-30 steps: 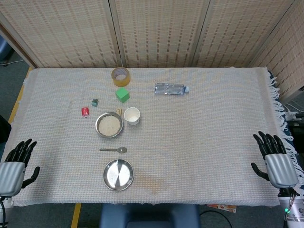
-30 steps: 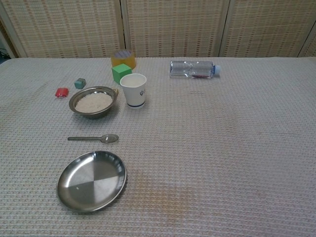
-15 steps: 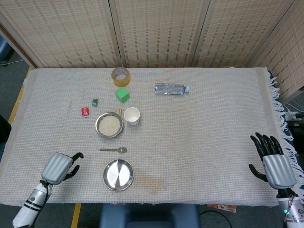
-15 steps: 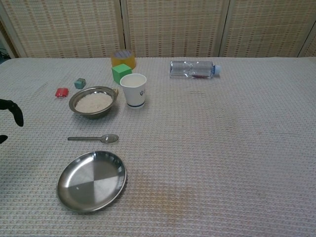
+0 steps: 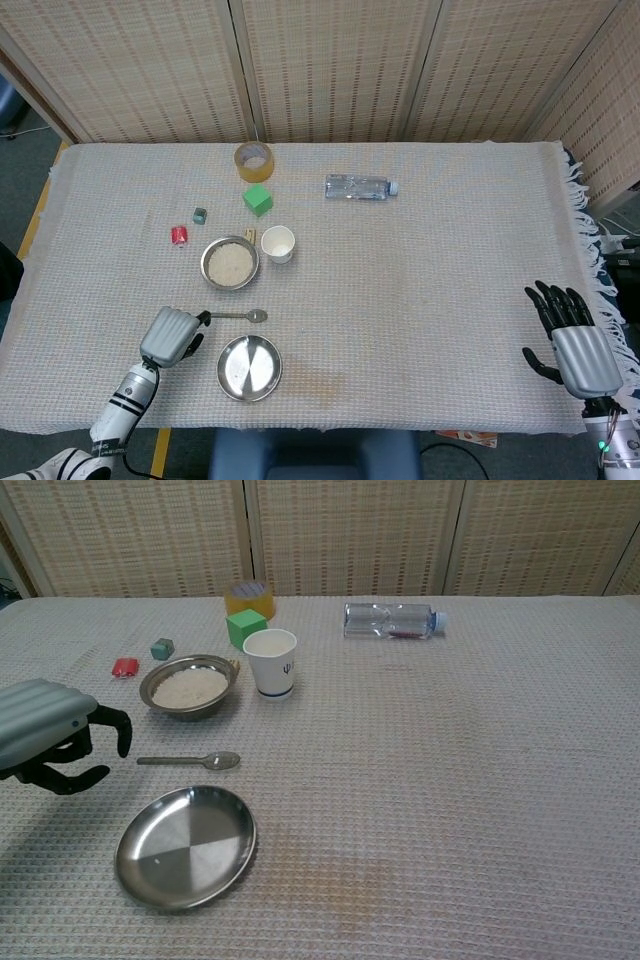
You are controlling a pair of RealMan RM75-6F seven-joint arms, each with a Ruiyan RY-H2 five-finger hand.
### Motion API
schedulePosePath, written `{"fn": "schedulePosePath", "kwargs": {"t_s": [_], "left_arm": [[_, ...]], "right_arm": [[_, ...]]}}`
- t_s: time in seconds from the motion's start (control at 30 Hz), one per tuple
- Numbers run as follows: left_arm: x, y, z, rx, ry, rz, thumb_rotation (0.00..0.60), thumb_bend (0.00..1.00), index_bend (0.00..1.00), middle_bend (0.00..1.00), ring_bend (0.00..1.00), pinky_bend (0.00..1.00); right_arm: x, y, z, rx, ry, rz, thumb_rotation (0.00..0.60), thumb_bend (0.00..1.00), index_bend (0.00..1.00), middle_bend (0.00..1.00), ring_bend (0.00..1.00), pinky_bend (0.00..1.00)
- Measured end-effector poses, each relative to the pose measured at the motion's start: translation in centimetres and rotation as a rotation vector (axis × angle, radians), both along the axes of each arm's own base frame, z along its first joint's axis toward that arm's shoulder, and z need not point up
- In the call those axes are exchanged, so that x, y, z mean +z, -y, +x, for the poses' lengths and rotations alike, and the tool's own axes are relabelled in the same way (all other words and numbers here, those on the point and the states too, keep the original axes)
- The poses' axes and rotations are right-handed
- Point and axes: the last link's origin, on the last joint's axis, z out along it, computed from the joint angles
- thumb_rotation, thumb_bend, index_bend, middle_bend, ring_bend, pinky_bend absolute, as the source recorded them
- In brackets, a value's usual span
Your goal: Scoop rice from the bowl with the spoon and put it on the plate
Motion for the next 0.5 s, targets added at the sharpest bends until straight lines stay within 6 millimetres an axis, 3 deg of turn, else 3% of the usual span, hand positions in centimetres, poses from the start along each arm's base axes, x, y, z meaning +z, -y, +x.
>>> {"fn": "schedulePosePath", "kwargs": {"t_s": [0.5], "left_arm": [[-3.2,-2.2,1.3,0.003,-0.023,0.015,0.6,0.4,0.45,1.0,1.0,1.0]], "right_arm": [[-0.3,0.3,-0.3,-0.023,-0.002,0.018,0.6,0.2,0.0,0.0,0.0,0.0]]}}
